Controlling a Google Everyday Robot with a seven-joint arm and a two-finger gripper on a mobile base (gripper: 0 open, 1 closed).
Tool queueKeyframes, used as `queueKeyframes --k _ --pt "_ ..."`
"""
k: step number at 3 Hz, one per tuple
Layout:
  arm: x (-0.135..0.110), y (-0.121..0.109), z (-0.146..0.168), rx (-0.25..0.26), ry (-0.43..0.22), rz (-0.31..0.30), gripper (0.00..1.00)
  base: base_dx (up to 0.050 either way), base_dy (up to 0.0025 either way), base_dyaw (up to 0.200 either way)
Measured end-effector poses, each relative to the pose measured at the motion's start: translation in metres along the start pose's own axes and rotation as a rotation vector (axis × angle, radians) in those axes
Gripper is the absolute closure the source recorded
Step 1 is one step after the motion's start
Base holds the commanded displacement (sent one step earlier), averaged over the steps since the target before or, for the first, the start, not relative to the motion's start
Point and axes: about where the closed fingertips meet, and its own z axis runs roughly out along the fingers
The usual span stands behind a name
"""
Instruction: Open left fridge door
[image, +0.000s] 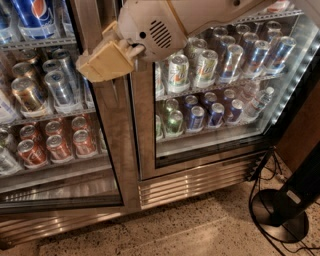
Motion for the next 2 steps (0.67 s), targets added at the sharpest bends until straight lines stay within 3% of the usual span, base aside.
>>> queueKeyframes --k 2 --pt "-0.0017 0.0073 0.0023 0.012 0.000 -0.004 1.00 0.000 0.00000 0.000"
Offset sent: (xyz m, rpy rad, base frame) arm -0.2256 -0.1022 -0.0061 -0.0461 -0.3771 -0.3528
